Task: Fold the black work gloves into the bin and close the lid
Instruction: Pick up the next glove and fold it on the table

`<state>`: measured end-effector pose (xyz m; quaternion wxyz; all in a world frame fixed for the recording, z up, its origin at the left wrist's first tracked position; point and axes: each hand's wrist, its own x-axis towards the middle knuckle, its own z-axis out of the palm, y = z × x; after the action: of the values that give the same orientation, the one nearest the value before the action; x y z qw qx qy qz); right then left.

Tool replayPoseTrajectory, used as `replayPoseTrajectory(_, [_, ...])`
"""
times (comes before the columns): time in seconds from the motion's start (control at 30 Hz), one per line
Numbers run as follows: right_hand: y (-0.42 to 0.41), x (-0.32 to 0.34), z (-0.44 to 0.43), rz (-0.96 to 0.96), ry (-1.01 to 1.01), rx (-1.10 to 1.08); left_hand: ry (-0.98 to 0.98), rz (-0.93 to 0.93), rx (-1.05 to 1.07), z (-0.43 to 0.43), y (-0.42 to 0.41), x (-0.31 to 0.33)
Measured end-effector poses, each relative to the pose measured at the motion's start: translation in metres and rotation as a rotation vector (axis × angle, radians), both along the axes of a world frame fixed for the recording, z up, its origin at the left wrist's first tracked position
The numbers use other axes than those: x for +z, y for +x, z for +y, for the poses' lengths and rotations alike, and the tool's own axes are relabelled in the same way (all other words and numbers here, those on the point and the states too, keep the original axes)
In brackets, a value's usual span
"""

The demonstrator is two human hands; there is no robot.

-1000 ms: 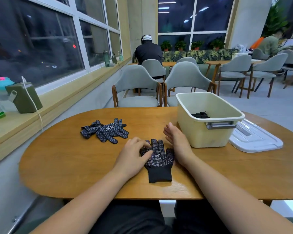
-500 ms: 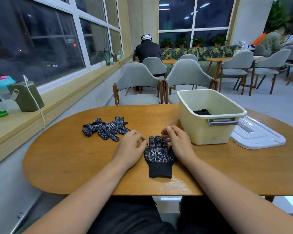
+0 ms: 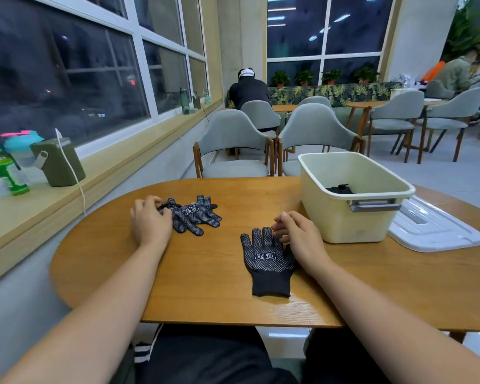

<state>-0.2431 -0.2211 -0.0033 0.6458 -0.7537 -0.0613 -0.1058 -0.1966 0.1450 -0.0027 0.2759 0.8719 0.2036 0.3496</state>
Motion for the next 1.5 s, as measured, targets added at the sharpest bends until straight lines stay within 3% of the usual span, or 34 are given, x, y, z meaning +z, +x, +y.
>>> replayPoseTrajectory(0.2, [0.003, -0.002, 0.001, 0.006, -0.016, -0.005, -0.278, 0.086, 0.152, 0.033, 0.006, -0.003])
replayPoseTrajectory(0.4, [0.0, 0.0, 0.001, 0.017, -0.038, 0.004, -0.173, 0.23, 0.117, 0.028, 0.002, -0.003])
replayPoseTrajectory(0.67, [0.0, 0.001, 0.001, 0.022, -0.048, 0.006, -0.285, -0.048, -0.061, 0.027, -0.006, -0.003])
replayPoseTrajectory(0.8, [0.0, 0.001, 0.001, 0.019, -0.062, 0.005, -0.277, 0.025, 0.021, 0.029, -0.005, -0.004])
replayPoseTrajectory(0.97, [-0.002, 0.003, 0.001, 0.019, -0.064, 0.008, -0.113, 0.207, 0.02, 0.024, -0.004, -0.004])
replayPoseTrajectory(1.5, [-0.003, 0.002, 0.0, 0.0, -0.059, 0.013, -0.476, -0.326, -0.156, -0.003, -0.035, 0.022])
